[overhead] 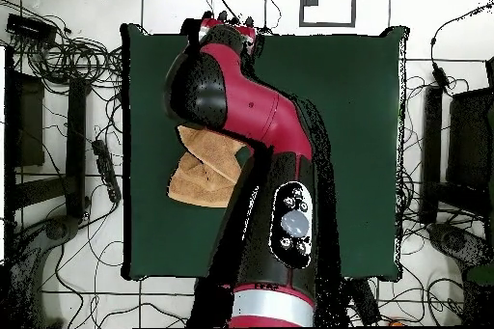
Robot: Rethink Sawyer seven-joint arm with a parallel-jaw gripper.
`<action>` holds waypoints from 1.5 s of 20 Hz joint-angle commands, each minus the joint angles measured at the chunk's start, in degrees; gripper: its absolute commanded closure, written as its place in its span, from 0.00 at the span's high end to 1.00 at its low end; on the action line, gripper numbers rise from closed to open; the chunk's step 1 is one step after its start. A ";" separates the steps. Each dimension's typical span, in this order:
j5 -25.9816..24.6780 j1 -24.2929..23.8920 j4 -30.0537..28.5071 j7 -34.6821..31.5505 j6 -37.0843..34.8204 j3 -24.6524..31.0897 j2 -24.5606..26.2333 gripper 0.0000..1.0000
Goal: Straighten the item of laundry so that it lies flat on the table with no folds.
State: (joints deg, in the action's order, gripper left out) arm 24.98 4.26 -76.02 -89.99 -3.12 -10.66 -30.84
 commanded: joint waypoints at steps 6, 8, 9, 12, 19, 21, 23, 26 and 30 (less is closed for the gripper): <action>1.73 -0.23 -12.03 -19.63 3.46 8.55 3.36 1.00; 1.58 0.04 -12.91 -21.05 5.20 8.40 3.46 1.00; 1.66 0.15 -13.09 -21.38 5.55 8.36 3.49 1.00; 1.80 0.27 -13.89 -22.44 6.91 8.61 3.52 1.00; 2.81 1.13 -15.32 -25.23 8.96 8.67 3.47 1.00; 3.20 1.40 -15.38 -25.83 9.26 8.44 3.54 1.00; 3.87 1.84 -15.48 -26.60 9.25 8.14 3.55 1.00; 5.51 3.31 -15.89 -27.90 9.38 7.10 3.56 1.00; 6.57 4.15 -16.60 -29.07 9.29 6.75 3.17 1.00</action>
State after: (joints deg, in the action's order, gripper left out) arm 28.17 5.89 -84.15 -101.76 6.12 -9.14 -30.85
